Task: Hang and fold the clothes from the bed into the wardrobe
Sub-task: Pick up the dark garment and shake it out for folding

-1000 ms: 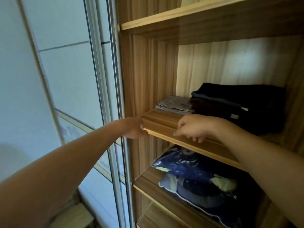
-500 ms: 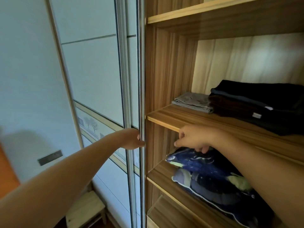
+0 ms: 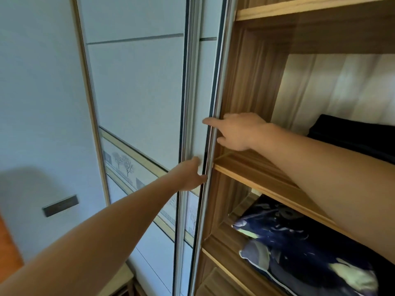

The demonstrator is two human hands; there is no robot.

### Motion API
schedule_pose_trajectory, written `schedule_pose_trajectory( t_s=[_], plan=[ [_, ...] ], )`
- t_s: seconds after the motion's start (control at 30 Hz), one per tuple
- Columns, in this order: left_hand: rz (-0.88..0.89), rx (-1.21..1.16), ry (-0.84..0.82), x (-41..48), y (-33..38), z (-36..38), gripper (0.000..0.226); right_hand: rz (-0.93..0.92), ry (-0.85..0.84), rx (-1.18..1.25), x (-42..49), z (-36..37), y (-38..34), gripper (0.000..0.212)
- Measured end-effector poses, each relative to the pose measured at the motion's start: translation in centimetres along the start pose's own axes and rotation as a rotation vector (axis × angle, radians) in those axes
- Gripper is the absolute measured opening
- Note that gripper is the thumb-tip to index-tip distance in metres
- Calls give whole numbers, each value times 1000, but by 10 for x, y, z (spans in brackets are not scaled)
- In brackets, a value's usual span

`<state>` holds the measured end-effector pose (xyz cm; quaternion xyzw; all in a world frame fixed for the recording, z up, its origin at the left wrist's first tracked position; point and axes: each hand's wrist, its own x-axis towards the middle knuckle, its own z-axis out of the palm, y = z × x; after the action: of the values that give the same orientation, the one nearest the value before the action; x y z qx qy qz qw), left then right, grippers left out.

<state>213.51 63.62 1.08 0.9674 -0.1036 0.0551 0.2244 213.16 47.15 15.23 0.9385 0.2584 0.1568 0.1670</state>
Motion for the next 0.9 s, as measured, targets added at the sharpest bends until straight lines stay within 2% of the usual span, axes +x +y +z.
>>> schedule_pose_trajectory(
  t_s=[0.2, 0.33, 0.37, 0.5, 0.53, 0.63, 0.7, 0.8, 0.9],
  plan=[
    [114, -58, 5, 12, -1, 1, 43, -81, 77, 13, 8, 14, 6, 35],
    [167, -88, 8, 5, 10, 6, 35, -51, 94, -35, -10, 2, 12, 36],
    [172, -88, 8, 2, 15, 7, 33, -31, 151, -71, -15, -6, 14, 39],
    [215, -55, -4, -11, 41, 16, 26, 113, 638, -263, -36, -47, 31, 42],
    [231, -44, -15, -15, 48, 17, 26, 131, 684, -335, -41, -54, 35, 48],
    [286, 19, -74, -27, 68, 20, 31, 154, 546, -455, -59, -60, 42, 72],
    [324, 138, -64, -33, 81, 22, 31, 202, 464, -475, -73, -53, 48, 79],
    [396, 230, 104, -40, 98, 19, 33, 248, 436, -444, -100, -48, 60, 81],
    [549, 242, 366, -40, 110, 9, 42, 291, 420, -448, -126, -50, 69, 82]
  ],
)
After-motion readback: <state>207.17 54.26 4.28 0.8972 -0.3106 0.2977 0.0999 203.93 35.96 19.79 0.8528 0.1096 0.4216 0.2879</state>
